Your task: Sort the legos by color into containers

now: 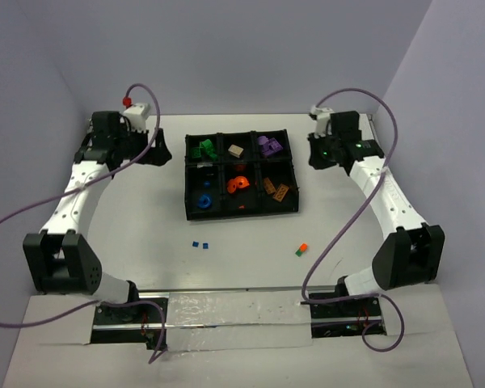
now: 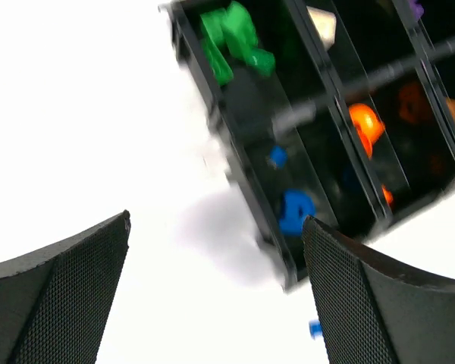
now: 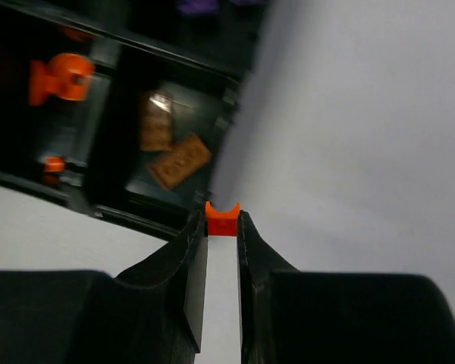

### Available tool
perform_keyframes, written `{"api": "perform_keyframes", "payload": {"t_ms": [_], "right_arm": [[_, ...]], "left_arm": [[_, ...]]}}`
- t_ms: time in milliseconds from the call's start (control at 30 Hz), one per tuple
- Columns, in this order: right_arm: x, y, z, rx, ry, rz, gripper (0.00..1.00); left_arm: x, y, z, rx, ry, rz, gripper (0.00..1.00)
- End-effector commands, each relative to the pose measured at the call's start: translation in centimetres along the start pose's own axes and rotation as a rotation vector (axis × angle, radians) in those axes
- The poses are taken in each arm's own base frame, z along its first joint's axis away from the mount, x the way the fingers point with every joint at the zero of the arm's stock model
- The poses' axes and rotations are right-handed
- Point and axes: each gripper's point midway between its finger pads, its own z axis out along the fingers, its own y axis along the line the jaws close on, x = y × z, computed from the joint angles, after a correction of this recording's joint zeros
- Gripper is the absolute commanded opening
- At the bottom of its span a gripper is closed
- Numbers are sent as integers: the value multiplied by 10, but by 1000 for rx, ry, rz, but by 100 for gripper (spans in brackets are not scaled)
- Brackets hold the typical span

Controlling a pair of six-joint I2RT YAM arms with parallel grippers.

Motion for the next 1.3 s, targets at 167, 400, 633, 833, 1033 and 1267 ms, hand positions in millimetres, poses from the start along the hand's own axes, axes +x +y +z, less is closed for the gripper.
{"api": "perform_keyframes", "payload": {"t_ms": [167, 400, 633, 833, 1033, 1267], "right_arm": [[-52, 132, 25, -251, -113, -346, 0], [-47, 184, 59, -311, -89, -476, 5], [-20, 212, 85, -346, -37, -558, 10], [-6, 224, 111, -339, 16, -555, 19], [-5, 229, 115, -332, 20, -549, 64], [-29, 226, 76, -334, -54, -542, 73]], "left_arm": [[63, -55, -51, 302, 45, 249, 92], [131, -68, -77, 356, 31, 540, 88], [176, -84, -82, 528, 60, 765, 83], [184, -82, -74, 563, 85, 843, 83], [199, -87, -73, 626, 100, 936, 83], [208, -107, -57, 710, 82, 1027, 75]]}}
